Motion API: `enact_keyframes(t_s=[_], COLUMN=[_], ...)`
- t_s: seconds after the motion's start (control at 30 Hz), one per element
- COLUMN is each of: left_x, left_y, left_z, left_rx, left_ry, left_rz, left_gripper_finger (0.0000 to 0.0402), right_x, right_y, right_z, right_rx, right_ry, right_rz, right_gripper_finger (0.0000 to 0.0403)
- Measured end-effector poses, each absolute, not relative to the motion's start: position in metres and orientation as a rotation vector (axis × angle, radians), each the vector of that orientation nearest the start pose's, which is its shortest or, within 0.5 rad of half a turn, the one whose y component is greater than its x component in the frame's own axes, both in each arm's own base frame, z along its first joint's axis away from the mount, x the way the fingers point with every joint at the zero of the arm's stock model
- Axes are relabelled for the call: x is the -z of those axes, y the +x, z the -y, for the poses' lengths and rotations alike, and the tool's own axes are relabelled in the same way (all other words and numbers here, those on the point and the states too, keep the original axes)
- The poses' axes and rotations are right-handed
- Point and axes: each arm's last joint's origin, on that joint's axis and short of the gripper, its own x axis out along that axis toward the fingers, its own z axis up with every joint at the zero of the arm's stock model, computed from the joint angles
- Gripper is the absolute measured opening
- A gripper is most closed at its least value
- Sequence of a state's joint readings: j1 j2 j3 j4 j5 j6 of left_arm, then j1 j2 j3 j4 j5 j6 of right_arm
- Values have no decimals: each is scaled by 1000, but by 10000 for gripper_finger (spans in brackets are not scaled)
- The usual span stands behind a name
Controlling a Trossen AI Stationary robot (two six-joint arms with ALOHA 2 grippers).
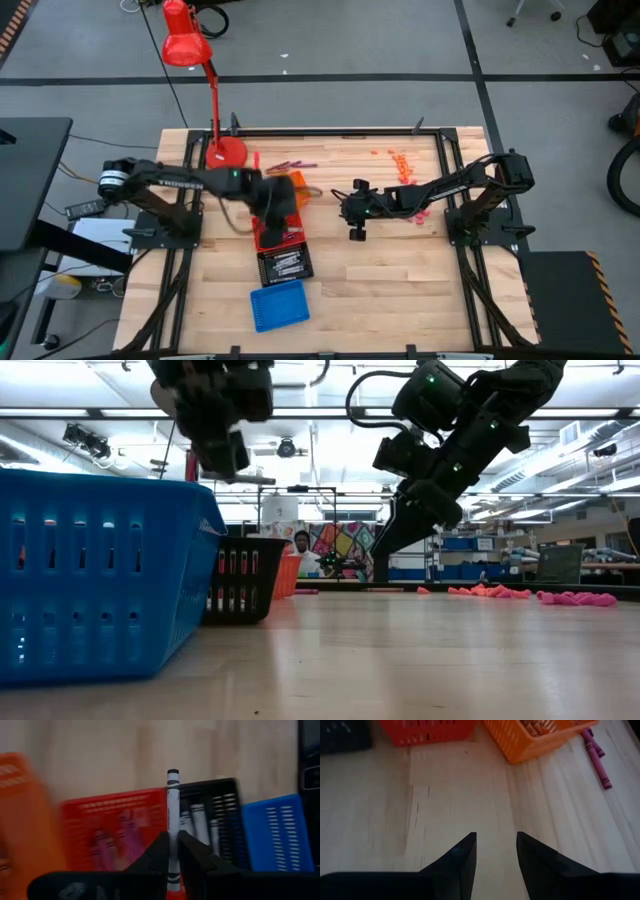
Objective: Sort crayons
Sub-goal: Put the black crayon into the black basket, then put the red crayon into the red basket
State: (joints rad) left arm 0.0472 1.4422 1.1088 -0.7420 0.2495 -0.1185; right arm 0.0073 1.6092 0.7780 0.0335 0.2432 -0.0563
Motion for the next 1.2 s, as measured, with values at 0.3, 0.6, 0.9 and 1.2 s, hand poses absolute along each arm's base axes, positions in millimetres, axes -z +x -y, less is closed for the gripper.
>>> enact_keyframes(t_s=[0.3, 0.6, 0.9, 1.2], left_x=[-231, -202, -205, -235], left_y=[274, 271, 276, 296], left_z=[55, 80, 76, 21], left_rx=[65, 61, 81, -151], left_ry=[-255, -284, -252, 30], left_rz=[-1139, -1145, -1120, -1012], left_gripper_finger=[39, 39, 117, 156], right_x=[-177, -182, -182, -182], right_y=[301, 301, 301, 301], right_z=[0, -5, -5, -5], right_rx=[192, 178, 179, 176], right_ry=[-143, -145, -144, -150], right_rz=[-746, -716, -710, -710], right_gripper_finger=[143, 143, 143, 143])
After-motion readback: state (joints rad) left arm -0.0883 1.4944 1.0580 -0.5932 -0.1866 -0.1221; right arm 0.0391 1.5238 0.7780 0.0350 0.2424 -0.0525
